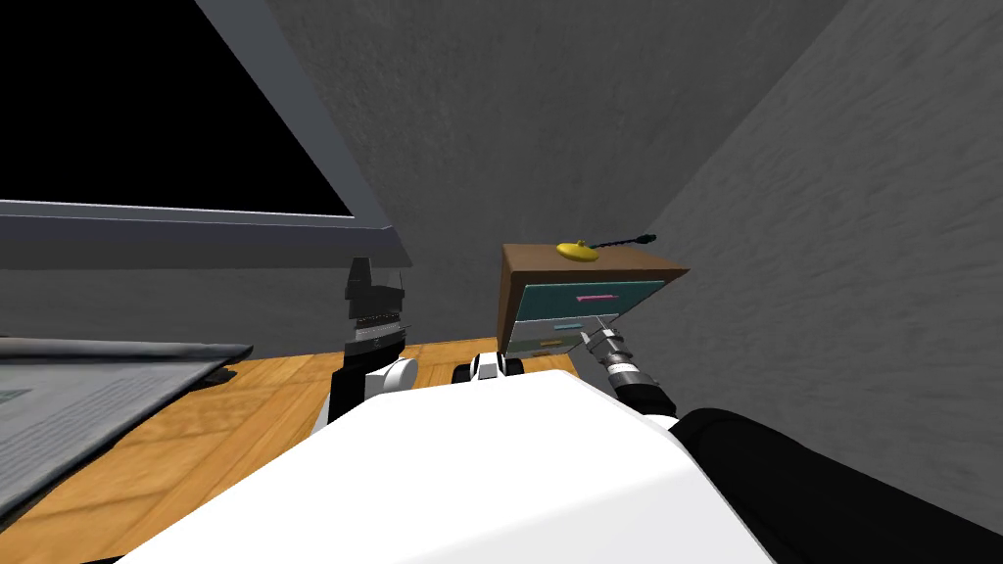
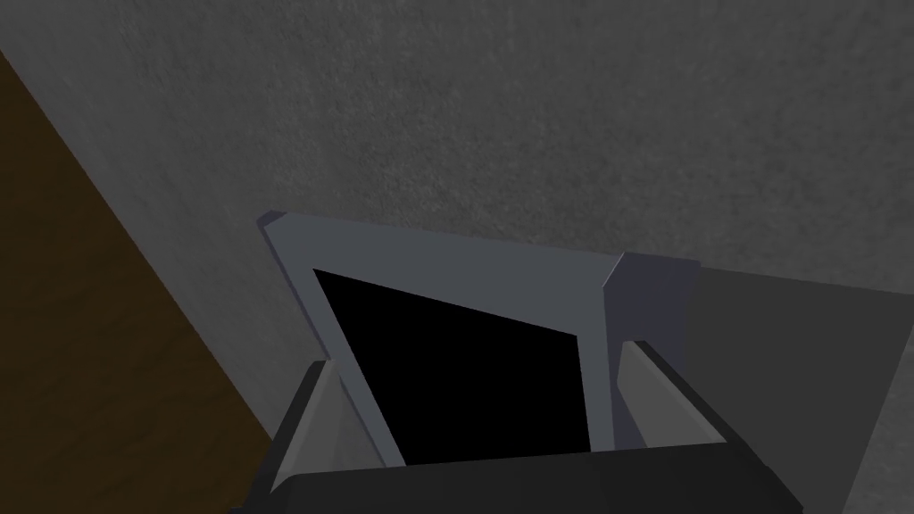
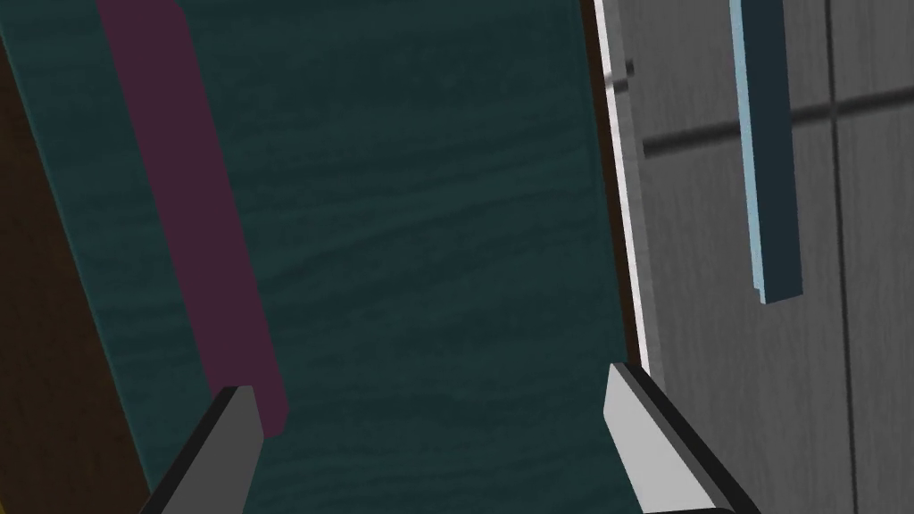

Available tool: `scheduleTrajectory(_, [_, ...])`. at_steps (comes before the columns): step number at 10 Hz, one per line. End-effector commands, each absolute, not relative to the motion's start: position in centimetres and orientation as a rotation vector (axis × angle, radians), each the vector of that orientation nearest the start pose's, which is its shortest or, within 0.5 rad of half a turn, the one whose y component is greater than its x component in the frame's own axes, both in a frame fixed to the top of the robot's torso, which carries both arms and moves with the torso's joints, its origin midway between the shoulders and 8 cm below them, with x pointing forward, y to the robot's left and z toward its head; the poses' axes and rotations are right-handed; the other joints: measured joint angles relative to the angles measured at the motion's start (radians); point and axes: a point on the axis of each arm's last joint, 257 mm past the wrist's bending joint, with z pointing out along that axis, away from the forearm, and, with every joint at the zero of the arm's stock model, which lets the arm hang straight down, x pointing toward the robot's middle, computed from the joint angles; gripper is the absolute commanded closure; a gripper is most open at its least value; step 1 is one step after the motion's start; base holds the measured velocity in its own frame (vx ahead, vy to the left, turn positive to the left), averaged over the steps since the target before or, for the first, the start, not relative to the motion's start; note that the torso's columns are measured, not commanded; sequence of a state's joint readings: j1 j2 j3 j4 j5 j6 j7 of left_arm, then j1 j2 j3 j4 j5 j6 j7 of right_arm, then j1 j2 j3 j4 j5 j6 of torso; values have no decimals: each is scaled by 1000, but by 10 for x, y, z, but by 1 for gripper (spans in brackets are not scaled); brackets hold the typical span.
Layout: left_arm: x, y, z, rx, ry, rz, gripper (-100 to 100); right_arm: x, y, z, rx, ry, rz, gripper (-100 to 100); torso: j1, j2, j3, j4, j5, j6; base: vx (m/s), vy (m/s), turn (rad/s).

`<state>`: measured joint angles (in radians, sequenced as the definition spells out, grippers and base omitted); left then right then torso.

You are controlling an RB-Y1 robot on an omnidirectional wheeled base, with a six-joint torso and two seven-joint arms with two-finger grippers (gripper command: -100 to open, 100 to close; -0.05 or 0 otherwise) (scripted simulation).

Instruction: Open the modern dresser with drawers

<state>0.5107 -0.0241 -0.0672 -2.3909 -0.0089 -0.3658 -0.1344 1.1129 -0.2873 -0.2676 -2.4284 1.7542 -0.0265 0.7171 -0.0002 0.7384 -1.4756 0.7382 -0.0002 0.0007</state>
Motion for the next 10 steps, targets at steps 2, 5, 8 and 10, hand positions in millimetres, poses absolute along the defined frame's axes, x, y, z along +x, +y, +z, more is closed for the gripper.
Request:
scheduleTrajectory(2, [345,260,45,-652,655,-1228,0,241,-416,-156,-1236,1505,-1340,-100,1,0,0,0,0,-1,-23,-57,178])
scheduleTrajectory(5, [345,260,45,-652,655,-1228,0,247,-400,-132,-1336,1389,-1401,-100,0,0,0,0,0,-1,-33,-48,138])
scheduleTrajectory(8, [345,260,45,-652,655,-1228,0,253,-385,-112,-1363,1313,-1423,-100,1,-1,-1,-1,1,-1,-12,-17,48])
scheduleTrajectory(10, [345,260,45,-652,655,-1228,0,255,-383,-110,-1361,1308,-1425,-100,0,0,0,0,0,-1,-12,-10,29])
